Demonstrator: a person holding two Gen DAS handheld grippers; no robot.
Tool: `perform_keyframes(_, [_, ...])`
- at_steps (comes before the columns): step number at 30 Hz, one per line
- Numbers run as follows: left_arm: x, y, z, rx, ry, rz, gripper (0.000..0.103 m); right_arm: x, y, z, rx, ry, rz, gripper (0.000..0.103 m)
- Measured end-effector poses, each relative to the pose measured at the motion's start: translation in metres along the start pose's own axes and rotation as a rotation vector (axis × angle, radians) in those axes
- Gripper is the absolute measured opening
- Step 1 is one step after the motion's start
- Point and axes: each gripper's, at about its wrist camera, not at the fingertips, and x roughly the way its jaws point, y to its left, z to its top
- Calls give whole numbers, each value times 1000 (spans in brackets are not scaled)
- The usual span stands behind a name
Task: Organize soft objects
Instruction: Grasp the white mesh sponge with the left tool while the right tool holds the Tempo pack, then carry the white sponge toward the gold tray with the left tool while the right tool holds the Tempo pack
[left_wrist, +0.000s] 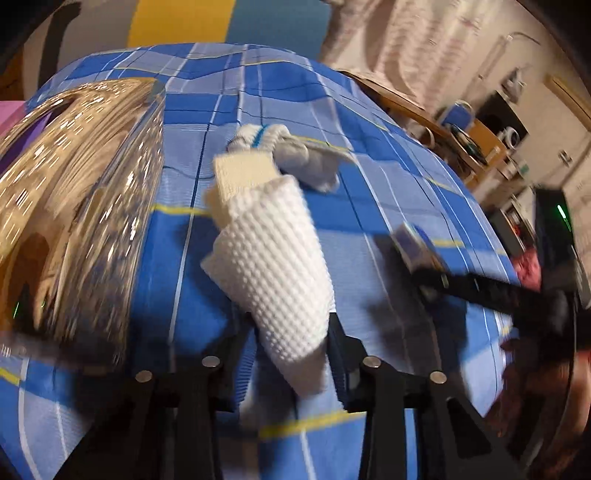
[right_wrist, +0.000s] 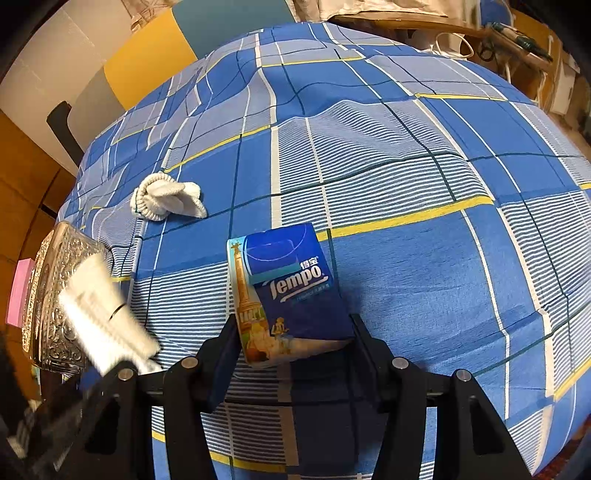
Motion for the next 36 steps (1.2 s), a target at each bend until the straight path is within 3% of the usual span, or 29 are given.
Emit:
perform_keyframes(7, [-15, 11, -28, -6, 25, -22, 37, 1, 2, -1, -26, -6, -18, 57])
perform_keyframes(10, [-18, 9, -21, -31, 7, -16, 46, 0, 2, -1, -28, -9, -19, 58])
perform_keyframes(12, [-18, 8, -14, -67, -5, -8, 59, 0, 2, -2, -27, -11, -18, 58])
perform_keyframes(17, [5, 9, 3, -138, 26, 71, 62, 0, 1, -1, -17, -8, -8, 58])
perform_keyframes(21, [21, -3, 12, -68, 25, 147, 62, 0, 0, -1, -9, -8, -4, 58])
perform_keyframes(23, [25, -14, 13, -1, 22, 171, 58, 0, 0, -1, -7, -6, -3, 58])
perform_keyframes(24, [26, -15, 12, 16, 11, 169, 38, 0, 0, -1, -6, -6, -2, 58])
perform_keyframes(29, [23, -11, 9, 82, 13, 154, 13, 0, -1, 0, -9, -5, -3, 58])
perform_keyframes(36, [-16, 2, -20, 106, -3, 49, 11, 2, 4, -2, -45, -10, -26, 58])
